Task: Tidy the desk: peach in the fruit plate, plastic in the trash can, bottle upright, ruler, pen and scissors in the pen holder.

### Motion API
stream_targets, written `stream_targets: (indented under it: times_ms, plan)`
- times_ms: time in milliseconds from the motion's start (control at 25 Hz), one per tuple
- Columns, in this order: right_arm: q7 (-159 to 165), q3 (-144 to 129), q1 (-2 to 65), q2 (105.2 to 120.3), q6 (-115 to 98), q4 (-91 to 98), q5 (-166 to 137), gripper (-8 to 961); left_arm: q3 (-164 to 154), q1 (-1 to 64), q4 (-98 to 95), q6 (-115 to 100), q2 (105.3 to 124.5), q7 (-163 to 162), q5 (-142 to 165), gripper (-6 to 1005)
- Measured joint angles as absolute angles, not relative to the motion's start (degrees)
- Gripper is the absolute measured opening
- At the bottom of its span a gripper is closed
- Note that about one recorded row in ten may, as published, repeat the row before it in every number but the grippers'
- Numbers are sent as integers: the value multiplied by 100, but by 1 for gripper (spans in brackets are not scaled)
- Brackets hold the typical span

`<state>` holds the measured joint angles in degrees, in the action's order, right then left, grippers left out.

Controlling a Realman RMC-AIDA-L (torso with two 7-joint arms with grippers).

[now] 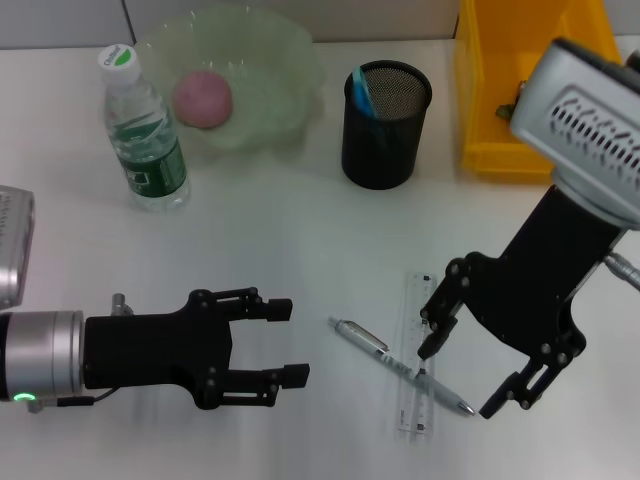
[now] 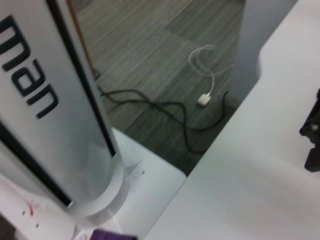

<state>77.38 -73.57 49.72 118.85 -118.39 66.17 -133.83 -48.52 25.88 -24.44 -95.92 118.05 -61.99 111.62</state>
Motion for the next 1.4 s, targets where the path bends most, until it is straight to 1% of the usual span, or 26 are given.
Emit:
stream_targets:
  times_ms: [520, 1400]
  plan:
    - [7303, -8478, 5016, 11930, -11268, 6698, -13449, 652, -4835, 2639, -2413, -9553, 11850, -5586, 11193, 781]
    - [6213, -9662, 4920, 11972, -10370, 6769, -13603, 646, -4795, 2686, -2381, -9535, 11856, -5652, 11188, 781]
